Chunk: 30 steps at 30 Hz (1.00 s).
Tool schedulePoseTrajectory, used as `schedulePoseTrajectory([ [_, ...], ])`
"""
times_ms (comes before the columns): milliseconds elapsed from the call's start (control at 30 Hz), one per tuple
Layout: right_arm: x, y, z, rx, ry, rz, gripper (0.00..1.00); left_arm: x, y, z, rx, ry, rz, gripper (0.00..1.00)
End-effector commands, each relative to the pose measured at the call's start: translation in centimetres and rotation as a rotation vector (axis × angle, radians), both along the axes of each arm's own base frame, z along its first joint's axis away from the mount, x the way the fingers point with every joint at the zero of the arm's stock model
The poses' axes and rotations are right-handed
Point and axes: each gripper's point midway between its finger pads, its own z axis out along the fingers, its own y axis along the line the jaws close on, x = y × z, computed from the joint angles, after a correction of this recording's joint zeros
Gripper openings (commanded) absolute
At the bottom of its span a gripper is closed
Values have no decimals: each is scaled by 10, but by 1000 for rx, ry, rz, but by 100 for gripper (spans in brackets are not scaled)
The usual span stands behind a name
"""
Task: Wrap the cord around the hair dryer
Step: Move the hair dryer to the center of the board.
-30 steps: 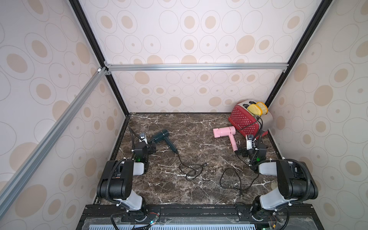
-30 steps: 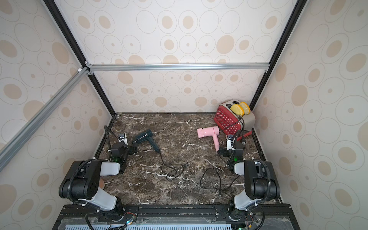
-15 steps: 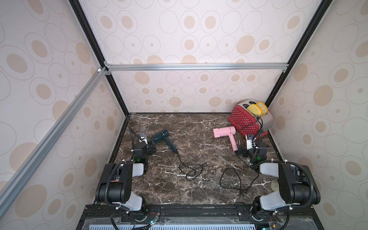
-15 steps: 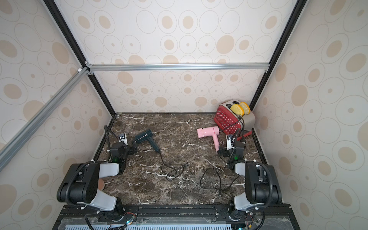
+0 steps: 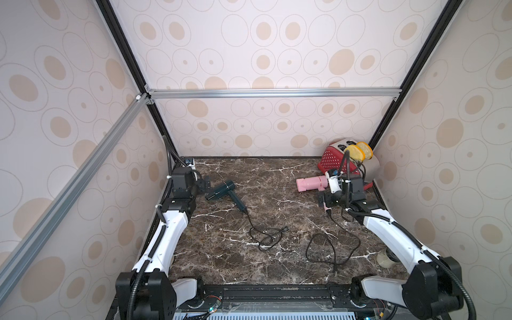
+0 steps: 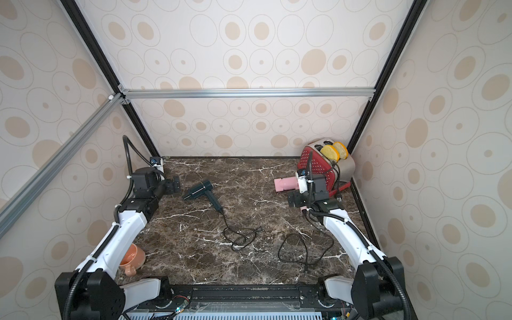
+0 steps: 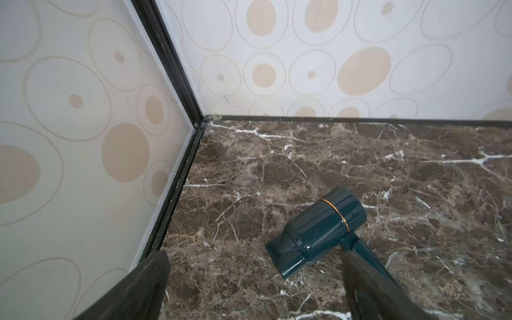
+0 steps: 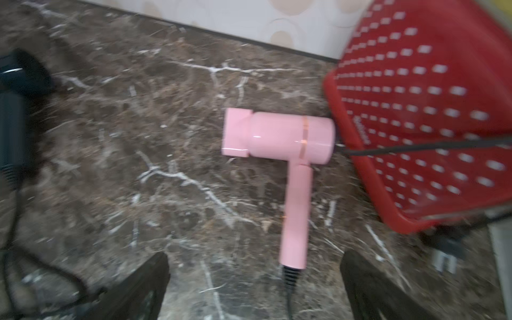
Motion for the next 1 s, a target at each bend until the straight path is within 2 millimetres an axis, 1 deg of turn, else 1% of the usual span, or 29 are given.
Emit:
schedulePoseTrajectory([
  [0, -22, 50, -10, 38, 168, 161, 100, -9, -10, -42, 5, 296, -72, 99],
  [100, -14, 92, -2, 49, 164, 226, 100, 5, -11, -47, -18, 344, -69, 99],
  [167, -10, 129, -5, 31, 182, 297, 100, 10, -14, -45, -47, 328, -63, 99],
  [200, -9, 144, -4, 14, 181, 331, 100, 11, -16, -45, -59, 322, -62, 99],
  [233, -8, 162, -7, -6, 186, 369, 100, 11, -16, -46, -69, 319, -60, 99],
  [267, -5, 180, -15, -19, 205, 400, 100, 11, -17, -46, -75, 318, -62, 99],
  [367, 3, 228, -27, -12, 228, 472, 100, 7, -22, -49, -97, 325, -81, 99],
  [467, 6, 269, -42, 8, 261, 530, 100, 2, -28, -48, -130, 317, -96, 99],
  [567, 6, 298, -57, 27, 310, 561, 100, -2, -35, -47, -177, 305, -117, 99],
  [633, 3, 313, -70, 36, 339, 572, 99, -4, -40, -47, -206, 303, -132, 99],
  [700, 1, 326, -82, 40, 360, 575, 98, -6, -41, -48, -230, 295, -130, 99],
  [833, 1, 347, -104, 25, 378, 576, 90, -10, -36, -50, -265, 277, -111, 99],
  [900, -1, 357, -115, 8, 386, 584, 83, -10, -37, -51, -274, 279, -112, 99],
  [933, 0, 363, -114, 6, 373, 587, 80, -10, -38, -51, -280, 278, -111, 99],
  [967, -1, 366, -119, -1, 376, 587, 76, -10, -38, -51, -286, 273, -110, 99],
])
